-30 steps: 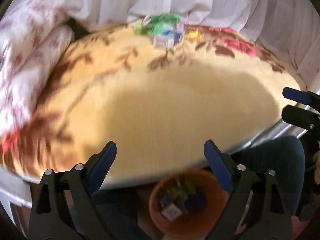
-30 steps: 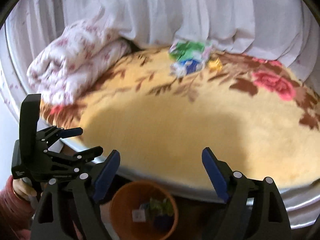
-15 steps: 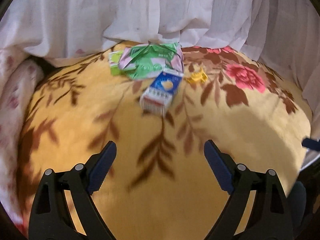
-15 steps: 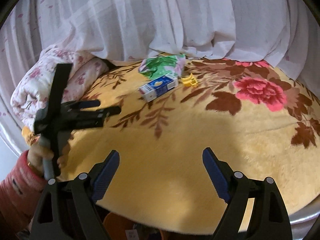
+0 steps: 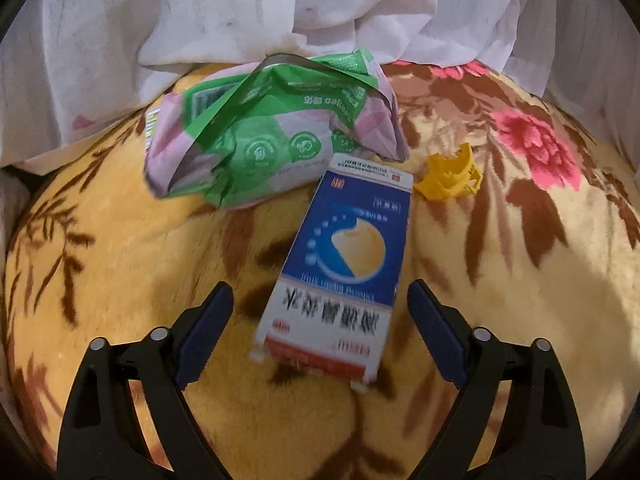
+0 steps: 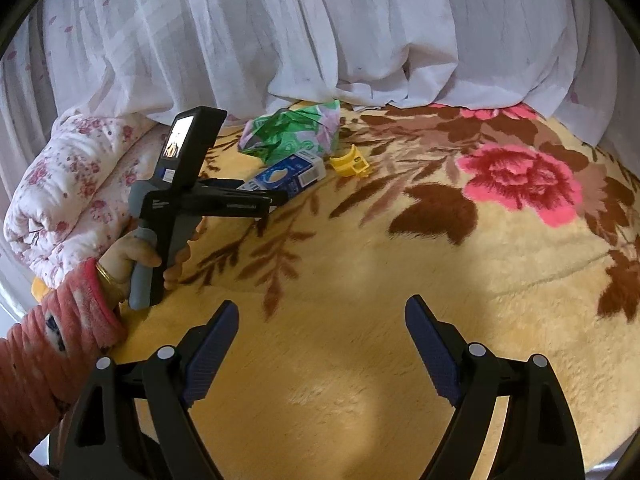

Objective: Collect trash
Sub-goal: 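Grasp the blue-white medicine box with the left tool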

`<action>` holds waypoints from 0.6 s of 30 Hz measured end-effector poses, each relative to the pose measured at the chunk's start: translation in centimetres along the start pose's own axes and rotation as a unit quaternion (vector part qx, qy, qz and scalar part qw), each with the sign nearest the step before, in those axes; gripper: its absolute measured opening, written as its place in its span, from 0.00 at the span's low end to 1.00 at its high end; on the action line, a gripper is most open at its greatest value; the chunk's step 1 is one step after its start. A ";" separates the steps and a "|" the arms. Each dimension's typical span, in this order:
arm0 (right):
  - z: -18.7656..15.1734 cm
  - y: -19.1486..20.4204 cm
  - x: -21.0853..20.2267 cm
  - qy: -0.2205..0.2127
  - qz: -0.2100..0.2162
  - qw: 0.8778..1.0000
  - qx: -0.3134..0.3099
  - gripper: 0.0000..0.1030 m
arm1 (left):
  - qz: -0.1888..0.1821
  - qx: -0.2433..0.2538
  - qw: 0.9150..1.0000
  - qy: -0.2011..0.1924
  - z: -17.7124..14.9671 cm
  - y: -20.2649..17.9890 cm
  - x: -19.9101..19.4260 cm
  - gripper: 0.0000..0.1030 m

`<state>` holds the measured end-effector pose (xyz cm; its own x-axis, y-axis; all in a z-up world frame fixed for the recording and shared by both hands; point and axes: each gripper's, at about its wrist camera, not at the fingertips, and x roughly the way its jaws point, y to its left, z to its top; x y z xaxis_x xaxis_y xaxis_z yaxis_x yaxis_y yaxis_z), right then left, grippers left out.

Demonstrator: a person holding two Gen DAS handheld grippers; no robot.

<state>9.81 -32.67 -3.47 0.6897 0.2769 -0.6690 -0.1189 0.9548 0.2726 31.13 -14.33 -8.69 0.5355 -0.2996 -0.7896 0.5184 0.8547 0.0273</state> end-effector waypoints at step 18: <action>2.5 0.2 2.3 -0.009 -0.008 1.000 -0.012 0.81 | -0.010 -0.034 0.998 -0.043 -4.0 -0.3 -8.2 0.56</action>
<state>13.15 -32.14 -3.21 0.7043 0.2598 -0.6607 -0.1253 0.9615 0.2444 23.86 -10.45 -4.70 0.5828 -0.3501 -0.7333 0.4852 0.8738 -0.0316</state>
